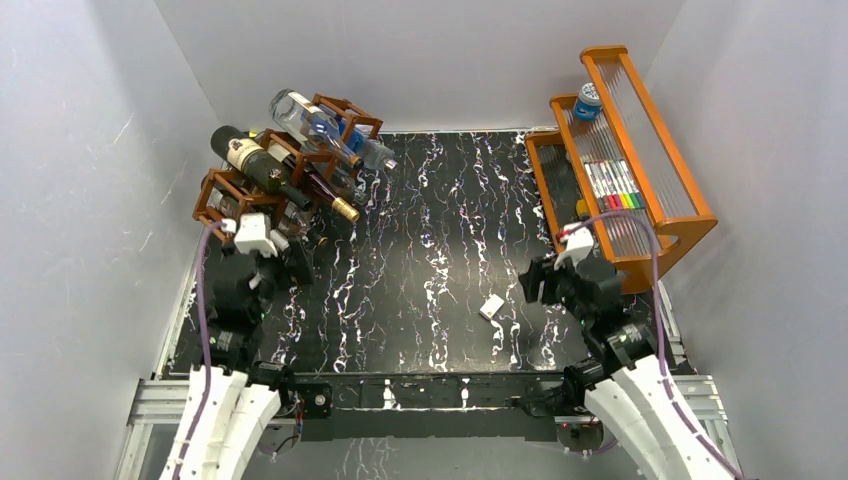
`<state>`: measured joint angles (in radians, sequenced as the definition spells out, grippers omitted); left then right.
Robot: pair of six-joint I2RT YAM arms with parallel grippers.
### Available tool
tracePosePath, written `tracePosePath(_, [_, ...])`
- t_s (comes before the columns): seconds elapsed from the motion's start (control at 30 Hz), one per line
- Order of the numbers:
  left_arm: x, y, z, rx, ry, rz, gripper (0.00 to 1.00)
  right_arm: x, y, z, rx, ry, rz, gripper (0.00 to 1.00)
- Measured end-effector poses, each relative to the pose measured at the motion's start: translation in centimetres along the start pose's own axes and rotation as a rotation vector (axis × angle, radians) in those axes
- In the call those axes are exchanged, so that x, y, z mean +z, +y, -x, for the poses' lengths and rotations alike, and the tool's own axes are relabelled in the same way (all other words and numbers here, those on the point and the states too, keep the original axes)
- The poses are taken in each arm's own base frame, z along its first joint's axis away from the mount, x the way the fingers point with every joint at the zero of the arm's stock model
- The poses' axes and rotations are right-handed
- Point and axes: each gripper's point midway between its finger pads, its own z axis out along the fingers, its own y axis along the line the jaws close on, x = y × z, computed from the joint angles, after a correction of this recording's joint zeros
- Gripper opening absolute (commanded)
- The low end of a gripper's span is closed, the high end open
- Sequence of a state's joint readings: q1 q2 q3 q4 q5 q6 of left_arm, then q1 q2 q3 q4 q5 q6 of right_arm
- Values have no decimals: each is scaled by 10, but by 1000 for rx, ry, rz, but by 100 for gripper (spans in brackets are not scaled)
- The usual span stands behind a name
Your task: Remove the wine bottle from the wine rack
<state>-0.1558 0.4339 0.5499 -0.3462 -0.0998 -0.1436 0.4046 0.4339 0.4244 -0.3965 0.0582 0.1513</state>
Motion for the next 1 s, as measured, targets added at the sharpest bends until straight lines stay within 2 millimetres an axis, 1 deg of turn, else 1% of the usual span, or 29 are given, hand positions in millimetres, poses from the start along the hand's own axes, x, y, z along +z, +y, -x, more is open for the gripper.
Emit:
tracePosePath(0.03, [-1,-3,17,-15,-12,-4,99,-2,1,19,12,-14,-9,80])
tracePosePath(0.07, [-2,-7,35,-30,-30,-11,99,-3,2,33,18,-31,-11,81])
tracePosePath(0.13, [-3,-14,73,-63,-69,-21,99,-5,5,70,36,-69,-20,87])
tracePosePath(0.23, [-3,-23,116,-101,-109,-38,99,-5,8,111,53,-109,-31,92])
tracePosePath(0.33, [0,-31,153,-129,-144,-56,99,-2,9,153,73,-155,-45,95])
tracePosePath(0.4, [4,-35,173,-146,-158,-65,99,3,10,173,84,-167,-52,96])
tracePosePath(0.47, [10,-39,187,-160,-159,-73,99,7,10,189,96,-178,-59,97])
tracePosePath(0.57, [22,-44,198,-175,-146,-81,98,15,11,206,104,-181,-61,98])
tracePosePath(0.67, [35,-45,196,-182,-111,-77,98,24,14,220,114,-177,-49,98])
tracePosePath(0.77, [47,-45,189,-183,-67,-68,98,31,20,224,115,-164,-19,98])
tracePosePath(0.83, [54,-46,183,-183,-35,-66,98,33,21,223,118,-159,-11,98])
tracePosePath(1.0, [60,-49,176,-187,3,-78,98,29,20,231,126,-195,-20,98])
